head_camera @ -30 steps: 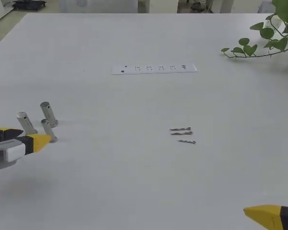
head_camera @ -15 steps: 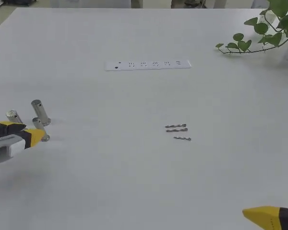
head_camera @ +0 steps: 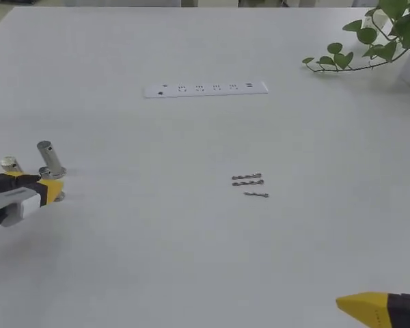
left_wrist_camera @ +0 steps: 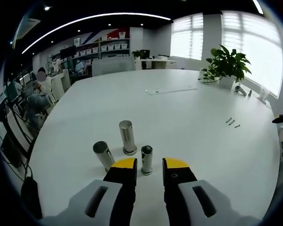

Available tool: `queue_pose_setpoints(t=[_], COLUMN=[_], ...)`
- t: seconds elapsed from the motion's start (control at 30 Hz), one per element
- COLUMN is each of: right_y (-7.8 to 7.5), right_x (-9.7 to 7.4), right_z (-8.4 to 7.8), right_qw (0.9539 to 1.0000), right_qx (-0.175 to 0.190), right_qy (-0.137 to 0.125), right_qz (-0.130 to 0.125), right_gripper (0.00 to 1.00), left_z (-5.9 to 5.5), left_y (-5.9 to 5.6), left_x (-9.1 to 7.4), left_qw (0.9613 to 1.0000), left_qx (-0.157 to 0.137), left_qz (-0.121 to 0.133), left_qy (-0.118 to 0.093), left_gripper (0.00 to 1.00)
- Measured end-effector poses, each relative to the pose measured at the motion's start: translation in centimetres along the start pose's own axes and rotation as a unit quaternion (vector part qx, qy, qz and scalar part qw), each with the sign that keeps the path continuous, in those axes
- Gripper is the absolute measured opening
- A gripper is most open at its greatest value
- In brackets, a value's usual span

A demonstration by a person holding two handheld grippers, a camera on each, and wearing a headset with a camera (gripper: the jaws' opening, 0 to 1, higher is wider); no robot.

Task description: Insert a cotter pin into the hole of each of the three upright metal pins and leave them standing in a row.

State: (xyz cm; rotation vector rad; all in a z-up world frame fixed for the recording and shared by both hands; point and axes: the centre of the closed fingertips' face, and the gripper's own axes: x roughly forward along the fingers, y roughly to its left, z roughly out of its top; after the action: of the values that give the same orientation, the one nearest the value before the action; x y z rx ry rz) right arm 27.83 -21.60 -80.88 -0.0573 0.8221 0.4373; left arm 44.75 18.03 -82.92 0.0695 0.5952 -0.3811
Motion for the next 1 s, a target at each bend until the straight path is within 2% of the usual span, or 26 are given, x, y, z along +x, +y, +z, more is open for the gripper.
queue_pose_setpoints(t=[0.27,0.73,1.0], right_y=[-0.02,0.15,0.12], right_x=[0.18,0.37,0.39], right_z=[-0.28,-0.19,-0.2], right_qw=[1.0,1.0,0.9999], right_qx=[0.004,0.006,0.011], right_qy=[0.004,0.001,-0.002], right_qz=[0.0,0.003,0.003], right_gripper=[0.98,0.98,0.98], left_z=[-0.13,-0.36,-0.37], left_y=[0.46,0.49,0.56], left_x=[0.37,0.83,0.56], left_qw=[1.0,0.9999,0.9995], left_qx=[-0.005,-0.01,-0.006], left_qz=[0.008,0.01,0.03], left_qy=[0.002,0.006,0.008], left_gripper=[0.16,0.08,0.07])
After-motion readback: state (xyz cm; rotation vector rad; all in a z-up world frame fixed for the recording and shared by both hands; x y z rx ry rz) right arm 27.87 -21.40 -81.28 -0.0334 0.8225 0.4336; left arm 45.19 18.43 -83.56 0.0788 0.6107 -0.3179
